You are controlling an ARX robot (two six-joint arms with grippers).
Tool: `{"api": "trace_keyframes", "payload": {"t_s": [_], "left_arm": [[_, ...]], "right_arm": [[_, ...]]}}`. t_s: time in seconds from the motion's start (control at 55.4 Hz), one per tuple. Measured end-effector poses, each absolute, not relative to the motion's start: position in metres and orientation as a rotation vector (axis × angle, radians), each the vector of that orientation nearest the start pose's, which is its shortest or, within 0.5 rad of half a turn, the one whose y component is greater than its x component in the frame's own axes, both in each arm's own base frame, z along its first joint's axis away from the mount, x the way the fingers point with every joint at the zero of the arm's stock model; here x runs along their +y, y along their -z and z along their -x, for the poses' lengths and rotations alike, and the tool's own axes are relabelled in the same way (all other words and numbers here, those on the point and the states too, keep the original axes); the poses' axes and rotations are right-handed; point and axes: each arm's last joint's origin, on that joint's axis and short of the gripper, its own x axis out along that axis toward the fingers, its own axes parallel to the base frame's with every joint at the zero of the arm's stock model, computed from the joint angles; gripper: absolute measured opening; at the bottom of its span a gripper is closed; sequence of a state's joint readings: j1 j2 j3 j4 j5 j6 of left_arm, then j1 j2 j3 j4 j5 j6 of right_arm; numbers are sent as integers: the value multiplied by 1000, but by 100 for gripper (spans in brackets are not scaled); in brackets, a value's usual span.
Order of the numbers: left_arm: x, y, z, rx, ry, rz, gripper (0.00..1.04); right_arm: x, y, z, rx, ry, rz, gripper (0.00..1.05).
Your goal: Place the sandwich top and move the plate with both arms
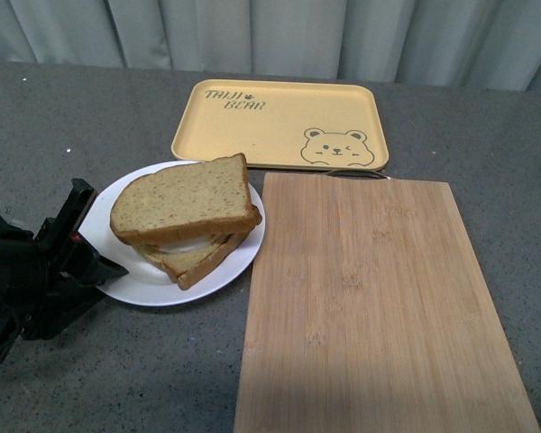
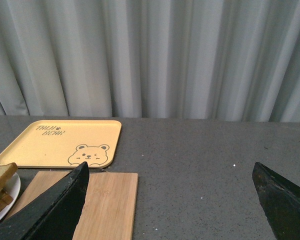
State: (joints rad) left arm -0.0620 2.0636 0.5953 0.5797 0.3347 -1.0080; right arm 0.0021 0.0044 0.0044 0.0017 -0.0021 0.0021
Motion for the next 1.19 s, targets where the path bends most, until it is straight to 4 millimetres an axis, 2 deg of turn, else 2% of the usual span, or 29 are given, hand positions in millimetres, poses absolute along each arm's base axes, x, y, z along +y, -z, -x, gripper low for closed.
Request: {"api": "trace_keyframes", "payload": {"t_s": [0.108, 0.325, 0.523, 0.668, 0.776, 0.938, 1.191], "left_arm": [[-26, -27, -290, 1001, -82, 1077, 5], [-25, -33, -290, 979, -53, 1133, 4], [-27, -59, -282, 893, 71, 1272, 4], [-33, -80, -291, 841, 152, 1327, 4], [-43, -89, -307, 824, 165, 1318, 4], [-60, -89, -338, 825, 186, 1301, 4], [-96, -74, -410, 848, 167, 1274, 4]], "right_arm": [[0, -165, -98, -2, -4, -2, 95], [0, -165, -98, -2, -4, -2, 95], [0, -165, -98, -2, -4, -2, 95], [0, -165, -98, -2, -4, -2, 95], [0, -165, -98, -2, -4, -2, 95], [0, -165, -98, -2, -4, -2, 95], [0, -165, -98, -2, -4, -2, 95]]}}
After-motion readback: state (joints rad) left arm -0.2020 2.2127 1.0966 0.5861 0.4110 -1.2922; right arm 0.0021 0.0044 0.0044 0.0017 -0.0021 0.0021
